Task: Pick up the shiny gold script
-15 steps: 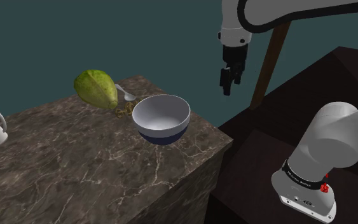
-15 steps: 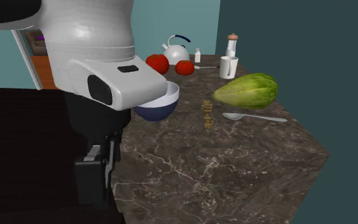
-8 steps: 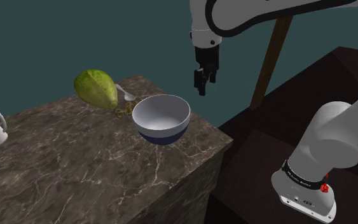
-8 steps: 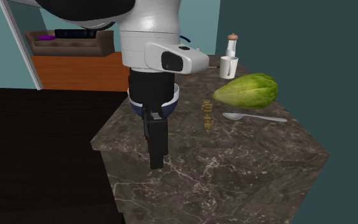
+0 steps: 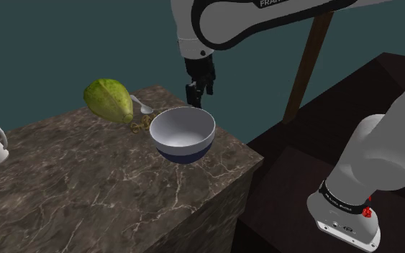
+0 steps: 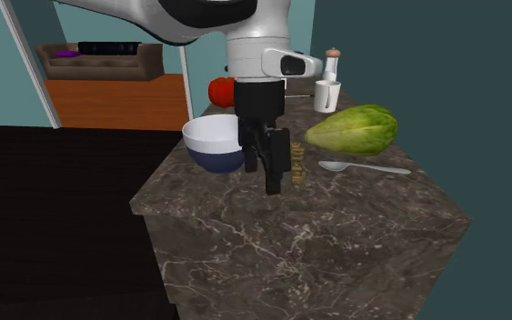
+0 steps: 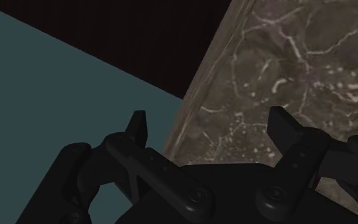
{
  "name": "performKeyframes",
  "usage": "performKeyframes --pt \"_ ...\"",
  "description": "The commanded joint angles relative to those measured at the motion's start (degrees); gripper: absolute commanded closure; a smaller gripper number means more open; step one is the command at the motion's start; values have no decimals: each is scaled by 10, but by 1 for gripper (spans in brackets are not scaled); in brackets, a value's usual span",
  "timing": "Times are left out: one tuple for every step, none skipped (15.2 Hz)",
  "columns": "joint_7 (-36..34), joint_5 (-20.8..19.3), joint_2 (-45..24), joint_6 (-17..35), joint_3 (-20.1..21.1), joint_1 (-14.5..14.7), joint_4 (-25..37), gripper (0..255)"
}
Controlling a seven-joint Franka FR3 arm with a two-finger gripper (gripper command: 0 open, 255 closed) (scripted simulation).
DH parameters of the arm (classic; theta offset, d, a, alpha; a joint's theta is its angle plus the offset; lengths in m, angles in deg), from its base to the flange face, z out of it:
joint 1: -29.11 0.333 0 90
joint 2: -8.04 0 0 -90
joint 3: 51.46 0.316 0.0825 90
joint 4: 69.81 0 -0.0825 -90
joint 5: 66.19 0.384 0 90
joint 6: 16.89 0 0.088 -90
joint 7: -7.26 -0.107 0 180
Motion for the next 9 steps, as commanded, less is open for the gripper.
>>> performKeyframes --pt "-13 -21 -44 0 17 7 46 0" --pt "-19 -33 -64 -2 25 11 67 0" --pt "-25 -45 -84 -4 32 16 88 0" --pt "-31 -57 -105 -7 39 22 110 0" --pt "-37 -70 -126 -10 46 28 133 0" --pt "-42 -84 -147 -15 52 35 157 0" --pt "-47 -98 -168 -20 58 43 181 0" --pt "-52 -112 -190 -26 63 51 207 0" --pt "-57 -127 -212 -33 67 61 233 0"
